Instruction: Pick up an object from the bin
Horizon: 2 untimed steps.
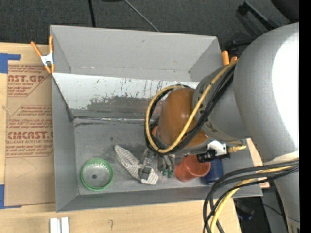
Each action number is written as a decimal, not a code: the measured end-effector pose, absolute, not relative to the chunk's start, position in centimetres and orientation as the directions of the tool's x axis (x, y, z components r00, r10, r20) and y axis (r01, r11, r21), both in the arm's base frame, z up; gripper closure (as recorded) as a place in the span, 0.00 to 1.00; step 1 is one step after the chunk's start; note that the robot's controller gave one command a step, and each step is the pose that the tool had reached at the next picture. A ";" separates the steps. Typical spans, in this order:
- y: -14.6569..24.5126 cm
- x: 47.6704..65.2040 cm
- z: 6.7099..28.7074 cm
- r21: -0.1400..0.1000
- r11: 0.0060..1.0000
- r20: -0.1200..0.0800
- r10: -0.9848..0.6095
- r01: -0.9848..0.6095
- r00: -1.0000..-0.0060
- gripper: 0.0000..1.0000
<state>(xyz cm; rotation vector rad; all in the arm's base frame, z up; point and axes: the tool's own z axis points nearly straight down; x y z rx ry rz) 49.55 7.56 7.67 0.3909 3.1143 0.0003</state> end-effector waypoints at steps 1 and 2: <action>7.5 49.3 9.7 -0.002 0.969 0.005 0.246 0.246 -0.969 1.00; 7.6 49.5 11.3 0.001 0.970 -0.001 0.245 0.245 -0.970 1.00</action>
Offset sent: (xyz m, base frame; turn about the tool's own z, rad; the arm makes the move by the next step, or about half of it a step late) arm -0.0001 0.0001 0.0049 0.0000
